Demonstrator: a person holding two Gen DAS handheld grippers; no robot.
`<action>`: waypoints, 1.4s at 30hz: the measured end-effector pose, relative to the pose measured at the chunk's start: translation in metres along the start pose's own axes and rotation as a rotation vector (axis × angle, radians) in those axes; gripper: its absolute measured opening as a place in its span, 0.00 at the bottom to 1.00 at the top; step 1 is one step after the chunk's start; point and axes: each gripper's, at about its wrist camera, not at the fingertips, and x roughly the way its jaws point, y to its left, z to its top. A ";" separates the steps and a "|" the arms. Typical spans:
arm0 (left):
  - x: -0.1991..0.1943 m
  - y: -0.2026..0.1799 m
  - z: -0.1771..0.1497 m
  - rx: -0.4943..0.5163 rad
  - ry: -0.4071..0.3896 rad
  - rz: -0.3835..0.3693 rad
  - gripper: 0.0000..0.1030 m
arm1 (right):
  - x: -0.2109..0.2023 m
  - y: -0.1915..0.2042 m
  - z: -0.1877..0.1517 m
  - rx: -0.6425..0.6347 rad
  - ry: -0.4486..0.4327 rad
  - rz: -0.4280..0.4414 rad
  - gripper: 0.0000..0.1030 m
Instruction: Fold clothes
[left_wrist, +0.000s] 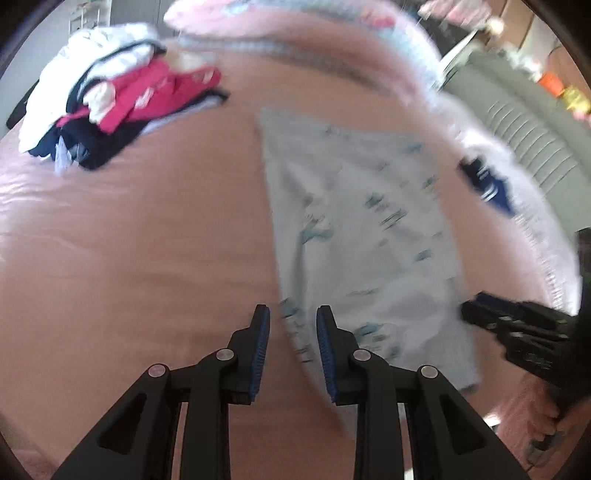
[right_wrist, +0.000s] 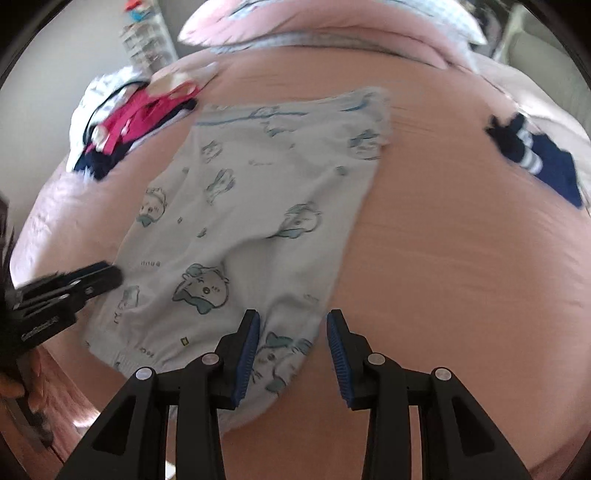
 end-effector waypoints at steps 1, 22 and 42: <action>-0.002 -0.004 0.000 0.006 -0.016 -0.034 0.23 | -0.004 0.002 0.002 0.004 -0.010 -0.018 0.36; -0.007 0.022 -0.031 -0.262 0.098 -0.156 0.36 | -0.007 -0.009 -0.026 0.176 0.043 0.069 0.51; -0.016 -0.012 -0.049 -0.227 0.127 -0.224 0.13 | -0.004 0.009 -0.038 0.163 0.025 0.264 0.12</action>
